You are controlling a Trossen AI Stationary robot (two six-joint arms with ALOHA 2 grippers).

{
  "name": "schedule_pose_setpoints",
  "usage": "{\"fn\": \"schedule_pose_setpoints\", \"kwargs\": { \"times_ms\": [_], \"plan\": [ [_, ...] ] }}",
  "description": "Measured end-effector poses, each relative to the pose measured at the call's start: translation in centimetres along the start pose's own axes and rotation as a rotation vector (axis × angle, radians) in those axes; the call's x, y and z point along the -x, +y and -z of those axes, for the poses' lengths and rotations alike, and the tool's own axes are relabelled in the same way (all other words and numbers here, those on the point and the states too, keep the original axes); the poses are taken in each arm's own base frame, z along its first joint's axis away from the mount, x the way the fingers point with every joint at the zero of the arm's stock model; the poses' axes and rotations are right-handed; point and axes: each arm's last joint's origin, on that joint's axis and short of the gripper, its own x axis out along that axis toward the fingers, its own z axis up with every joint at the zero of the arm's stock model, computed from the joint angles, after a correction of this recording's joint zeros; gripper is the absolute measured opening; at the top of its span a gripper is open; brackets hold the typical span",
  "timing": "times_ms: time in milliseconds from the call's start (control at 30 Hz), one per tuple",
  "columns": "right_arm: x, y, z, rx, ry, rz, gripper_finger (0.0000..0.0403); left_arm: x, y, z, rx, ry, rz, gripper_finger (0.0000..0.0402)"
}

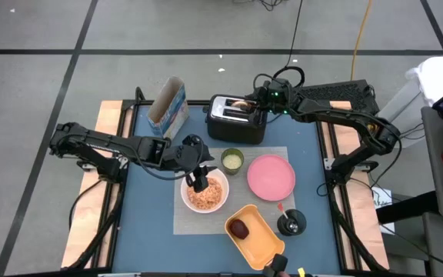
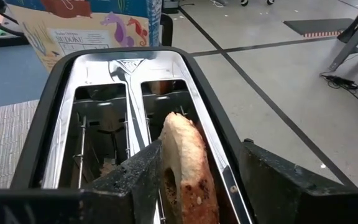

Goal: Arrange a breakfast setting
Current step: Put the bagel on the pink plate

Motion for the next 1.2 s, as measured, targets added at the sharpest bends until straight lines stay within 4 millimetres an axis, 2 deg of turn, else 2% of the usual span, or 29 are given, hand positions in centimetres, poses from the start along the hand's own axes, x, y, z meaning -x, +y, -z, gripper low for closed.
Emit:
{"fn": "schedule_pose_setpoints", "kwargs": {
  "times_ms": [1000,1200],
  "plan": [
    [0.0,0.07,0.21,0.004,0.019,-0.006,0.0067,-0.01,-0.01,-0.01,-0.001,0.0,0.0,0.0154],
    [-0.01,0.07,0.21,0.004,0.019,-0.006,0.0057,-0.01,0.0,-0.01,-0.001,0.0,0.0,0.0154]
  ]
}}
